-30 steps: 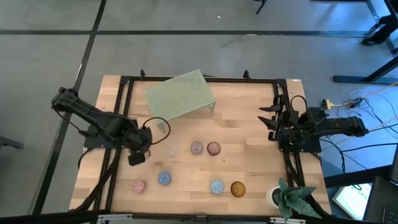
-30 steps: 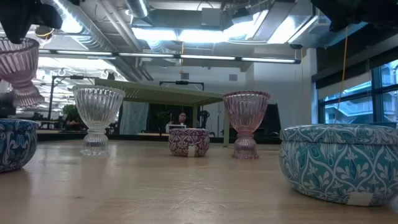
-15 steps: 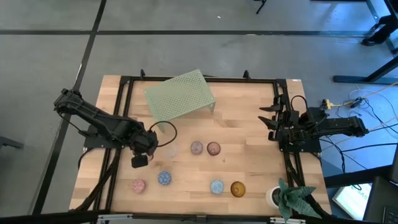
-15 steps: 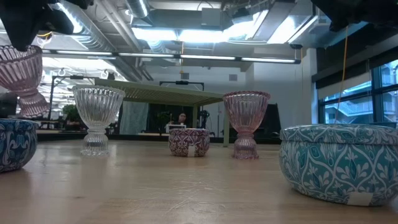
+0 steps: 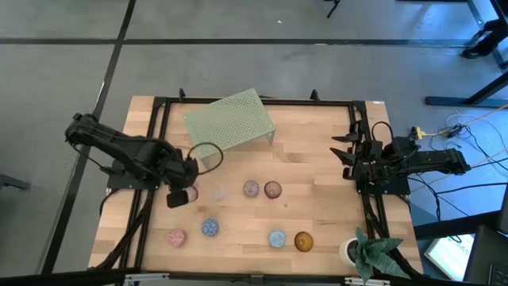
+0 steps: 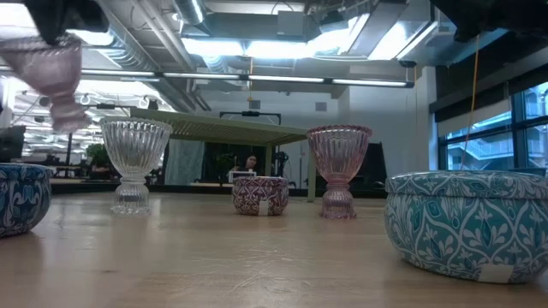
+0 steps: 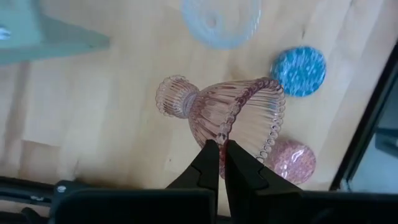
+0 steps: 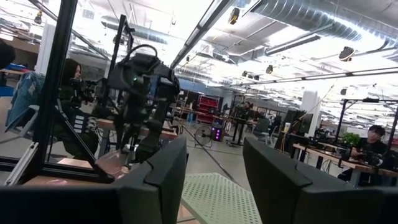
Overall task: Pick & Place candle stick holders
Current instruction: Put the left pink glass candle holder on the shelf
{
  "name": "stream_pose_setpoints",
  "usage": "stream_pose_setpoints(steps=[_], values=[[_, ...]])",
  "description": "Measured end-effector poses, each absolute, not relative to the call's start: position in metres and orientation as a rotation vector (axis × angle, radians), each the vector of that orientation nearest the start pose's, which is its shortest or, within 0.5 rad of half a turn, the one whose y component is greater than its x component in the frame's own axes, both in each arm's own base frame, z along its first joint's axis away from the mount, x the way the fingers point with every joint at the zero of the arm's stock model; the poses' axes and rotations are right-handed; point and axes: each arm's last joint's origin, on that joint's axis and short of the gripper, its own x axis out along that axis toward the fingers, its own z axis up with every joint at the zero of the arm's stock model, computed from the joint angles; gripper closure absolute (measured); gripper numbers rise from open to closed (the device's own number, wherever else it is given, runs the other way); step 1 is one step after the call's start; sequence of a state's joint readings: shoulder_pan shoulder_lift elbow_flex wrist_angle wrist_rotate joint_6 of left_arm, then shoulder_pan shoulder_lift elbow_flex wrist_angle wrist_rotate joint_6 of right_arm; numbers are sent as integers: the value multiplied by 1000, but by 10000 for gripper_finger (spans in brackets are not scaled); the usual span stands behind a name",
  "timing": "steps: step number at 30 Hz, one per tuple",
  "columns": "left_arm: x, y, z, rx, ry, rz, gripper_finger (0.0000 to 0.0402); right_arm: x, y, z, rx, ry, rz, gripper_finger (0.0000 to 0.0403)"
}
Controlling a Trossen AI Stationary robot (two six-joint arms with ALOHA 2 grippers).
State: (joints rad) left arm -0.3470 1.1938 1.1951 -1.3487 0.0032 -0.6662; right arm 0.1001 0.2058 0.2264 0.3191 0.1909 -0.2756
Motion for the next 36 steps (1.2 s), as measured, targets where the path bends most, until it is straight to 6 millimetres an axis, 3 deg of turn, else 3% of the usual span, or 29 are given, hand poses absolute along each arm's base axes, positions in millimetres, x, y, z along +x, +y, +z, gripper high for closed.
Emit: stream_pose_setpoints(steps=[17,36], values=[[159,-12,385,-275,1078,252,398,96,4,255,-221,-330,-136,238],[159,94,372,-487,1115,394,398,96,4,256,-266,-333,-145,238]])
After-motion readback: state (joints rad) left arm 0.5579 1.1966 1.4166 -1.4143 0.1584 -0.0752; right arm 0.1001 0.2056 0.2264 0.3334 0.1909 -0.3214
